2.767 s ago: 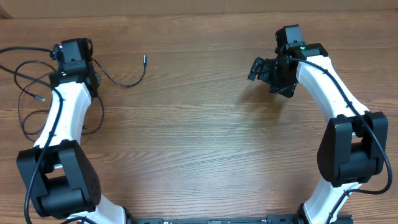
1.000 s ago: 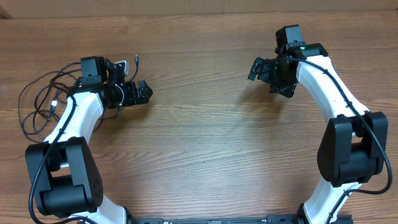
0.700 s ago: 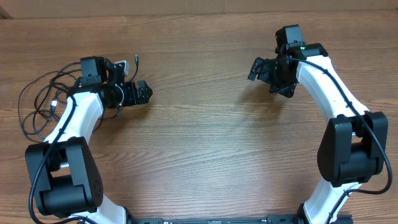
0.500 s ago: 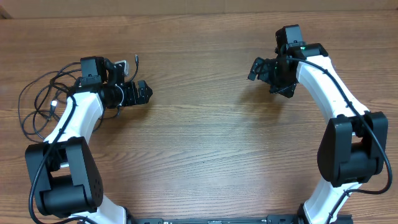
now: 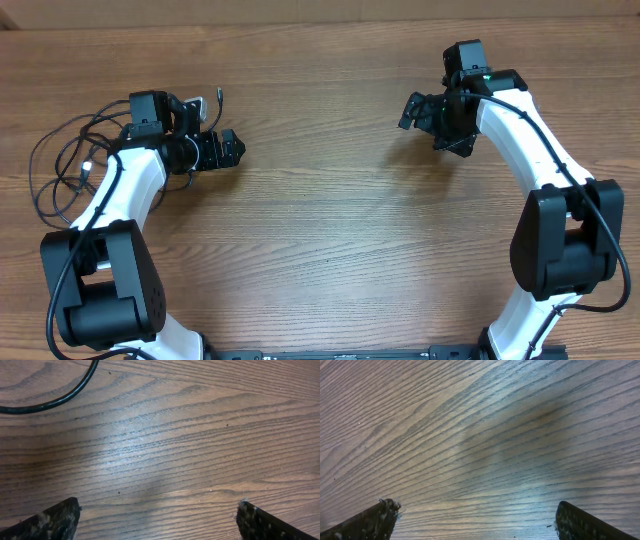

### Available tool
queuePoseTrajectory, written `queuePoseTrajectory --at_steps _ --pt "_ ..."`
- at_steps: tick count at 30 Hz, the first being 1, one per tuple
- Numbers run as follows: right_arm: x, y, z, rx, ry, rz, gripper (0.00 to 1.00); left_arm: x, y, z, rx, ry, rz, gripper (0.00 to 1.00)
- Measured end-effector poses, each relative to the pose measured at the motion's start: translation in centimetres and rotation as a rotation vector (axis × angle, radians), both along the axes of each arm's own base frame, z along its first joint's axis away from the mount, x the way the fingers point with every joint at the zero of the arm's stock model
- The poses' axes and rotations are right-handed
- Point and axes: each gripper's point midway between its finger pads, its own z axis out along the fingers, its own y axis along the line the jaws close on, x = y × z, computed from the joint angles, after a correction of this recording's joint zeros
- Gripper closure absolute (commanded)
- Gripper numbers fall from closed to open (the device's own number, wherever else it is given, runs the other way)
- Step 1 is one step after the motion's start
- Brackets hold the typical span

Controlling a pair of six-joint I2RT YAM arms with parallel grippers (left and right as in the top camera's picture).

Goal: Untangle cables

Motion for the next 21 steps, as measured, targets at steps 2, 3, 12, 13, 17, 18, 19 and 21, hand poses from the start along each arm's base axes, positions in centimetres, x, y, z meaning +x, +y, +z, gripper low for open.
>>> queuePoseTrajectory --at_steps 2,3,12,13,17,18,19,21 --pt "0.0 0.0 0.0 0.001 0.000 0.000 0.00 0.0 0.0 0.0 0.000 0.000 0.000 0.00" --pt "0.0 0.0 0.0 0.000 0.000 0.000 0.00 0.0 0.0 0.0 0.000 0.001 0.000 0.00" --pt "0.0 0.0 0.0 0.000 -0.001 0.000 0.00 0.0 0.1 -0.1 0.007 0.002 0.004 0.00" --pt "0.0 0.0 0.0 0.000 0.000 0.000 0.00 0.0 0.2 -0.1 0.012 0.002 0.005 0.00" --pt "0.0 0.0 0.0 0.000 -0.001 0.000 0.00 0.0 0.7 -0.3 0.044 0.007 0.020 0.01" --pt "0.0 0.0 0.0 0.000 -0.001 0.000 0.00 0.0 0.9 -0.3 0.052 0.007 0.023 0.00" --pt "0.0 0.0 0.0 0.000 0.000 0.000 0.00 0.0 0.9 -0.2 0.059 0.003 0.024 0.00" --pt "0.0 0.0 0.0 0.000 -0.001 0.000 0.00 0.0 0.8 0.9 0.075 -0.023 0.022 0.00"
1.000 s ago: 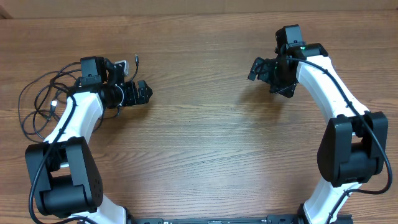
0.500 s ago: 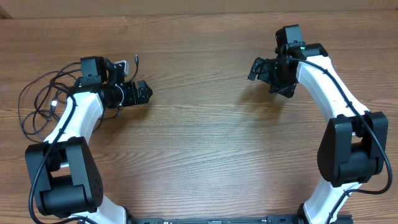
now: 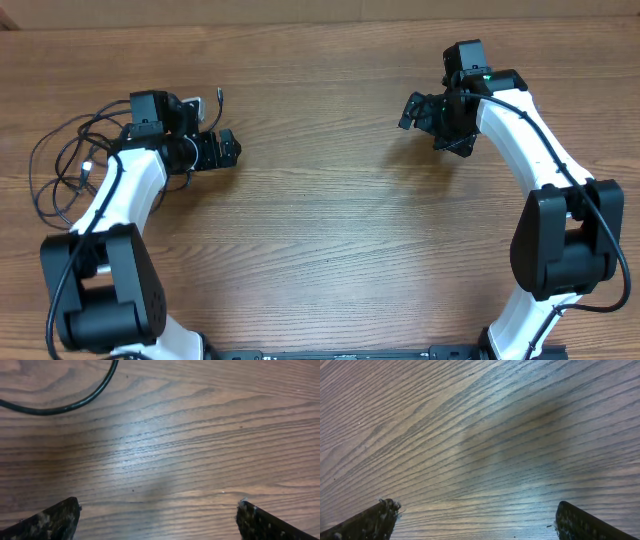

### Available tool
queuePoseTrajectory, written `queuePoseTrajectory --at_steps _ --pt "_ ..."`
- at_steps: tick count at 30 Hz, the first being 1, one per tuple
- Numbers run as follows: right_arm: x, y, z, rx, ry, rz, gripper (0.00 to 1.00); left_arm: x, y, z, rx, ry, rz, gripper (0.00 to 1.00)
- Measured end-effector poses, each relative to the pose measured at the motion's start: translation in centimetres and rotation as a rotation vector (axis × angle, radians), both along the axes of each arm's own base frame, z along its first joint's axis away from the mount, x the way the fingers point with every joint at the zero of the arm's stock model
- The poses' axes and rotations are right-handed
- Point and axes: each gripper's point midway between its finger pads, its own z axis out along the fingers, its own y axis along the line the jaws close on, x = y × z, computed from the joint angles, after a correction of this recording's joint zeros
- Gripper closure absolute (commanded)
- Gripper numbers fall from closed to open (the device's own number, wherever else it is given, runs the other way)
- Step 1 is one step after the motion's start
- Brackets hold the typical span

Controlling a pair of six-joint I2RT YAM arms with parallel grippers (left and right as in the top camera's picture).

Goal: Untangle cables

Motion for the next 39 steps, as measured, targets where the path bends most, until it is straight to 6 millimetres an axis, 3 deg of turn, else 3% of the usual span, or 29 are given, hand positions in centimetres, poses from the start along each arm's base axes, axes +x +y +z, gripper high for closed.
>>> queuePoseTrajectory --at_steps 2,7,10,19,27,30,35,39 --pt "0.0 0.0 0.0 0.000 0.000 0.000 0.00 0.0 0.0 2.1 0.011 -0.053 0.001 0.01" --pt "0.0 0.0 0.0 0.000 0.000 0.000 0.00 -0.5 -0.2 10.7 0.040 -0.278 -0.001 0.01" --pt "0.0 0.0 0.0 0.000 0.000 0.000 0.00 -1.2 -0.2 14.0 0.050 -0.365 -0.001 0.01" --pt "0.0 0.0 0.0 0.000 0.000 0.000 0.00 -2.2 -0.2 17.1 0.069 -0.447 0.004 0.00" --pt "0.0 0.0 0.0 0.000 0.000 0.000 0.00 -2.2 2.2 16.5 0.182 -0.426 0.090 0.00" --pt "0.0 0.0 0.0 0.000 0.000 0.000 0.00 -4.1 1.9 14.0 0.196 -0.322 0.085 0.00" --pt "0.0 0.0 0.0 0.000 0.000 0.000 0.00 -7.3 1.5 7.8 0.213 -0.185 0.070 0.01" --pt "0.0 0.0 0.0 0.000 0.000 0.000 0.00 -8.3 1.3 3.8 0.218 -0.200 0.069 0.00"
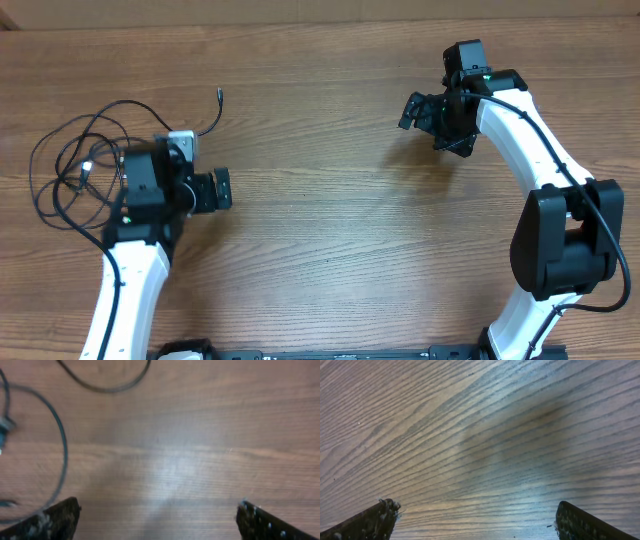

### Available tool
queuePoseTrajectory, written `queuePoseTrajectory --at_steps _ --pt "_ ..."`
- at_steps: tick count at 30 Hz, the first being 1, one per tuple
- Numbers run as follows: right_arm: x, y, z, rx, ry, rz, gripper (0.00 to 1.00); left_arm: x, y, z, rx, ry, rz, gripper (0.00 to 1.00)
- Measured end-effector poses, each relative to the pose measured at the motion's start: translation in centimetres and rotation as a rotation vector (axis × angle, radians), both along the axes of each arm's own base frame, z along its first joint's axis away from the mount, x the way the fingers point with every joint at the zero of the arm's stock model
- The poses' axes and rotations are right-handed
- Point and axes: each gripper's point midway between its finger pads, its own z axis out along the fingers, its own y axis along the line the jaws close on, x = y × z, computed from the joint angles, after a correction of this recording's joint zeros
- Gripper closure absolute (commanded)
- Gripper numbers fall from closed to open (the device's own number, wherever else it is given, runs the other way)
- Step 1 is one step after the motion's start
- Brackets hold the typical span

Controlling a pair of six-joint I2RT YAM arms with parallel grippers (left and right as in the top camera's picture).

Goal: Untangle cables

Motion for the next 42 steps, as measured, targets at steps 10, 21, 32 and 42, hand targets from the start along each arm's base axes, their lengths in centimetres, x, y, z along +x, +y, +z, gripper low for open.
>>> queuePoseTrajectory --at_steps 10,21,32,42 --pt "0.0 0.0 0.0 0.000 0.000 0.000 0.00 -1.1 -3.0 -2.1 -0.063 -0.400 -0.054 0.00" --pt "0.0 0.0 0.0 0.000 0.000 0.000 0.00 -6.1 -3.0 -7.0 -0.081 -0.322 -0.037 0.00" --pt "0.0 0.0 0.0 0.000 0.000 0.000 0.00 -8.9 -3.0 -7.2 -0.091 -0.277 -0.024 0.00" --pt "0.0 0.0 0.0 0.000 0.000 0.000 0.00 -8.0 -2.7 3.8 -0.055 -0.767 -0.047 0.00"
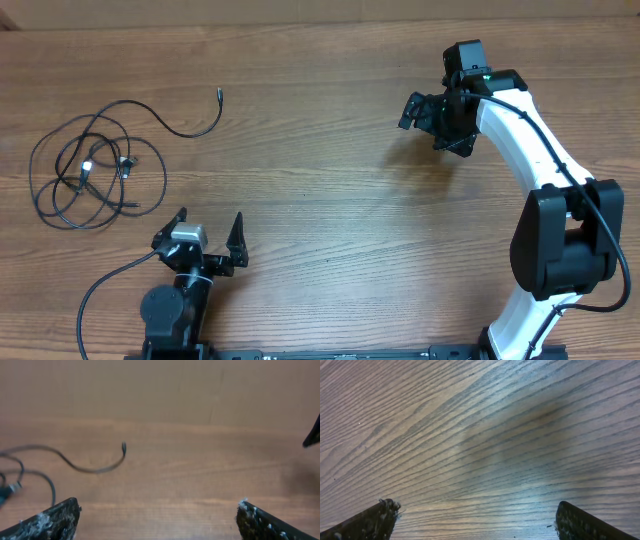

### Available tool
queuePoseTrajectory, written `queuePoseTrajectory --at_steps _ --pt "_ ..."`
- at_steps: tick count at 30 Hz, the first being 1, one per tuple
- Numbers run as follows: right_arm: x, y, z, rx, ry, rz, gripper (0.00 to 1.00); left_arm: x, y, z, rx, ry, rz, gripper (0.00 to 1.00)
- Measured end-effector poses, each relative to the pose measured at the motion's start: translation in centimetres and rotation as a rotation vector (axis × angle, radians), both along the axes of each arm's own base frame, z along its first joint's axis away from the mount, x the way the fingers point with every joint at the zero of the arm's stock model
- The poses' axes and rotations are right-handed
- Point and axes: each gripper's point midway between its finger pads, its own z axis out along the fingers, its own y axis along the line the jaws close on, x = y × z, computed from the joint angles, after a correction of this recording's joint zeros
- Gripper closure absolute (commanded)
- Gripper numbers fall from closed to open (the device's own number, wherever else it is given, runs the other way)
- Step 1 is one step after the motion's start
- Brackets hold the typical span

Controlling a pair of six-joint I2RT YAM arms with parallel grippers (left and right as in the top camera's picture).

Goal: Untangle cables

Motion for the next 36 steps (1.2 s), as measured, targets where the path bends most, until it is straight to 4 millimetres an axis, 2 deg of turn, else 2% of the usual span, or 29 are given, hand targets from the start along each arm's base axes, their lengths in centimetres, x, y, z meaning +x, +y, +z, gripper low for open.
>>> queuePoseTrajectory --at_steps 4,36 --pt "-0.01 0.00 0.00 0.000 0.000 0.000 0.00 -0.13 0.00 0.72 0.005 -0.032 0.000 0.00" --pt "0.01 0.00 0.00 0.000 0.000 0.000 0.00 -0.13 0.01 0.72 0.005 -0.032 0.000 0.00"
